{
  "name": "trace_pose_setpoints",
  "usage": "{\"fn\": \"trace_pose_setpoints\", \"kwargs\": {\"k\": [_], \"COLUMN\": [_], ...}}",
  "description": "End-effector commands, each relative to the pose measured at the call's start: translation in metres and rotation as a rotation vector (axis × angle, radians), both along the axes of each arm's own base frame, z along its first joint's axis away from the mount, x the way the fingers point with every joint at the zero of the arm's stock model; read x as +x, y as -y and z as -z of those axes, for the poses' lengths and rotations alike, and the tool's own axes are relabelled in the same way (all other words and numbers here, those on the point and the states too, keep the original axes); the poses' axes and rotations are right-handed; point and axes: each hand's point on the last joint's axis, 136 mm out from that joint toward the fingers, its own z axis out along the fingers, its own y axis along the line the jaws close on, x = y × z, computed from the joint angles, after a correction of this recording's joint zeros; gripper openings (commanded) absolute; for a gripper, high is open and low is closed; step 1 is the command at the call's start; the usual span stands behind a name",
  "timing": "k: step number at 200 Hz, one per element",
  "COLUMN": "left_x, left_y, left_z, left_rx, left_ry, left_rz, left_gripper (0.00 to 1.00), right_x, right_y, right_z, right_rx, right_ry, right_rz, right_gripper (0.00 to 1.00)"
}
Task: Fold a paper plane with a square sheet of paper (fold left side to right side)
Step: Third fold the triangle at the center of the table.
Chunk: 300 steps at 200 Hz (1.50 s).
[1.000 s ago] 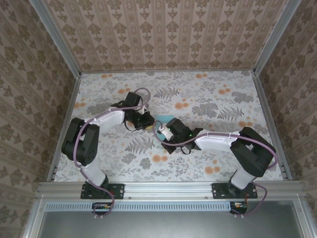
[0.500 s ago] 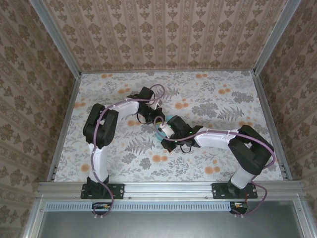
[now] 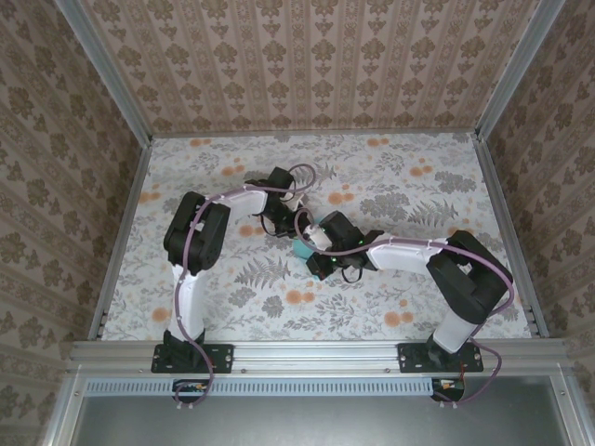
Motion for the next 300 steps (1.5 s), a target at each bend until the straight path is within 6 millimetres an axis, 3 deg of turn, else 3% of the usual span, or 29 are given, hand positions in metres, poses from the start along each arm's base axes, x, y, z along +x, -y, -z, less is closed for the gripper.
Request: {"fn": "trace_pose_setpoints", "kwargs": {"k": [1,94,300], "left_x": [-0.004,-0.005,-0.005], "left_y": [-0.007,-0.005,-0.005], "left_z": [0.017,0.018,0.019], "left_rx": [0.064,0.071,0.071], "left_ry": [-0.008,-0.006,-0.011], "left_rz": [0.023,0.026,0.02], "left_gripper": [0.05,0.05,0.05], "right_x": [0.009,0.035,0.044], "right_y": [0.004,0.027,0.039], "right_z": [0.001,0.008,0.016], "right_rx": [-0.018,-0.115,-0.161], "right_ry": [-0.022,-0.006,-0.003], "right_rz": [0.042,0.152,0.199], "right_gripper": [0.0,0.0,0.0]}}
